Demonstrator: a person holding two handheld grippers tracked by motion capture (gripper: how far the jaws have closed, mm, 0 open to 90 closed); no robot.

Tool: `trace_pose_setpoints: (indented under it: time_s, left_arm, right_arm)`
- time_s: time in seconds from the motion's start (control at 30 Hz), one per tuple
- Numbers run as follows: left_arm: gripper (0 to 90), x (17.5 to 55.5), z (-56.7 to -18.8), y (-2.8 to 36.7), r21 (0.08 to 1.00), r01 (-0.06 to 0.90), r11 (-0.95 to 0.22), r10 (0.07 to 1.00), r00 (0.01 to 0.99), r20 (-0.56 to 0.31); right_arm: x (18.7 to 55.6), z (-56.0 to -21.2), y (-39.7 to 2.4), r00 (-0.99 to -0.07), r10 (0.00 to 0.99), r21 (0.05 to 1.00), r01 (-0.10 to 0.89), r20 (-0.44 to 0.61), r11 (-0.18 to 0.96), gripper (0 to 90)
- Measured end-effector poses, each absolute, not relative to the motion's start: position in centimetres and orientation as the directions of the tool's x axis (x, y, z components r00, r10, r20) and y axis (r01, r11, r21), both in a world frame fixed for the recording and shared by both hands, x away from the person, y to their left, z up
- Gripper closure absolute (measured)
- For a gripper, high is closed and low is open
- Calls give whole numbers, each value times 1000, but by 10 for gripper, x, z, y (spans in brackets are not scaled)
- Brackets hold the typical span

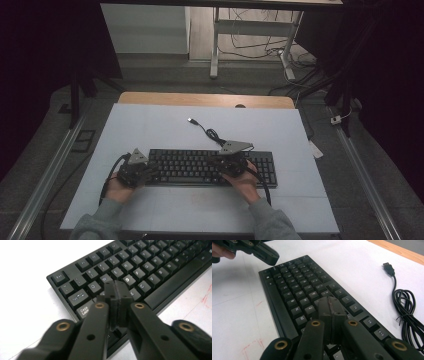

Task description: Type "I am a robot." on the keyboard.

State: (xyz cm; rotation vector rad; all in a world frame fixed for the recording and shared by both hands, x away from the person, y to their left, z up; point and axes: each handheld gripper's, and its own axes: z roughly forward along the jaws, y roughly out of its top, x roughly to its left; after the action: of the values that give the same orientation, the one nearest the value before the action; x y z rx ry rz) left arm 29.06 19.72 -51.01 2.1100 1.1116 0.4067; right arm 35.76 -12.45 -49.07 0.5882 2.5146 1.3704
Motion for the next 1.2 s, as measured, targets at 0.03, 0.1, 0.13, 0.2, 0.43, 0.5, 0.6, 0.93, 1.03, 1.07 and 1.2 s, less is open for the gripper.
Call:
trace_pose_setpoints:
  time_s: [0.03, 0.1, 0.13, 0.2, 0.43, 0.5, 0.6, 0.93, 1.03, 1.07, 1.2]
  left_arm:
    - [890, 291, -511, 197, 708, 590, -388, 811, 584, -43]
    - [891, 291, -514, 197, 699, 597, -394, 812, 582, -40]
    - [891, 292, -515, 197, 692, 599, -404, 811, 584, -33]
    - [891, 292, -517, 198, 683, 605, -409, 813, 581, -28]
    - [891, 294, -522, 199, 665, 619, -416, 824, 566, -11]
    - [891, 293, -522, 199, 667, 619, -415, 825, 565, -11]
    - [891, 293, -523, 200, 666, 620, -414, 827, 563, -10]
    - [890, 293, -523, 201, 669, 621, -408, 828, 560, -15]
    - [890, 293, -524, 201, 668, 621, -410, 827, 562, -14]
    - [890, 293, -524, 201, 668, 621, -410, 827, 562, -15]
    - [891, 294, -526, 201, 663, 624, -414, 826, 563, -15]
  right_arm:
    - [358, -491, -125, -896, 443, 840, 241, 0, 486, 895]
    - [359, -491, -124, -896, 445, 839, 241, -2, 488, 895]
    - [360, -491, -124, -895, 446, 839, 245, 4, 485, 895]
    - [361, -492, -123, -894, 448, 836, 249, 5, 488, 895]
    - [366, -495, -121, -894, 448, 827, 262, 13, 498, 895]
    - [367, -496, -119, -894, 447, 826, 263, 16, 498, 895]
    - [367, -496, -118, -895, 445, 824, 262, 13, 502, 895]
    - [370, -500, -112, -895, 445, 817, 271, 19, 509, 895]
    - [371, -500, -110, -896, 444, 812, 272, 17, 517, 895]
    - [371, -501, -109, -896, 443, 811, 271, 17, 518, 895]
    - [371, -503, -102, -899, 437, 803, 272, 17, 529, 895]
